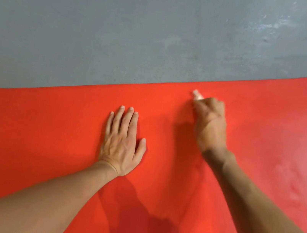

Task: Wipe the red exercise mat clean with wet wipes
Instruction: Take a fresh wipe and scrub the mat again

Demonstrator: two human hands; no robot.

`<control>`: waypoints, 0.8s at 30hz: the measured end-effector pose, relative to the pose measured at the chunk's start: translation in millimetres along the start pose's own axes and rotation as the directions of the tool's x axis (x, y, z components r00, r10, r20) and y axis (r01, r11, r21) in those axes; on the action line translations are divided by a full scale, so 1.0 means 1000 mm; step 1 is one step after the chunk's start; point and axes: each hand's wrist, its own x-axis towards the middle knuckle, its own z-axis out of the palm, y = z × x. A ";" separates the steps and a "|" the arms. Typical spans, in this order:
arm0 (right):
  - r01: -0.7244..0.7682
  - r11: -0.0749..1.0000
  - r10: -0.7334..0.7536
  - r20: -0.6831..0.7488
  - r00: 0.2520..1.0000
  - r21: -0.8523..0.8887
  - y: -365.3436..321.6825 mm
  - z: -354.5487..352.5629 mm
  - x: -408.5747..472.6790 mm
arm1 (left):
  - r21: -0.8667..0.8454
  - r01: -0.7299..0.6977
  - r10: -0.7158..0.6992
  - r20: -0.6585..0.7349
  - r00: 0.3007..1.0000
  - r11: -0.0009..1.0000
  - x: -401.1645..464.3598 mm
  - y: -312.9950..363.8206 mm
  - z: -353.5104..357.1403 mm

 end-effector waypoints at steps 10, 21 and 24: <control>-0.171 0.985 0.173 -0.103 0.980 0.025 0.014 -0.014 -0.042 | 0.030 -0.001 0.001 0.007 1.000 1.000 0.000 0.001 0.001; 0.069 0.997 -0.070 -0.044 0.997 -0.020 0.039 -0.029 -0.061 | 0.055 -0.046 0.044 0.033 0.998 0.997 -0.001 -0.001 0.004; -0.130 0.990 0.123 -0.105 0.987 -0.062 0.079 -0.049 -0.058 | 0.048 -0.042 0.040 0.034 0.999 0.998 -0.002 -0.001 0.003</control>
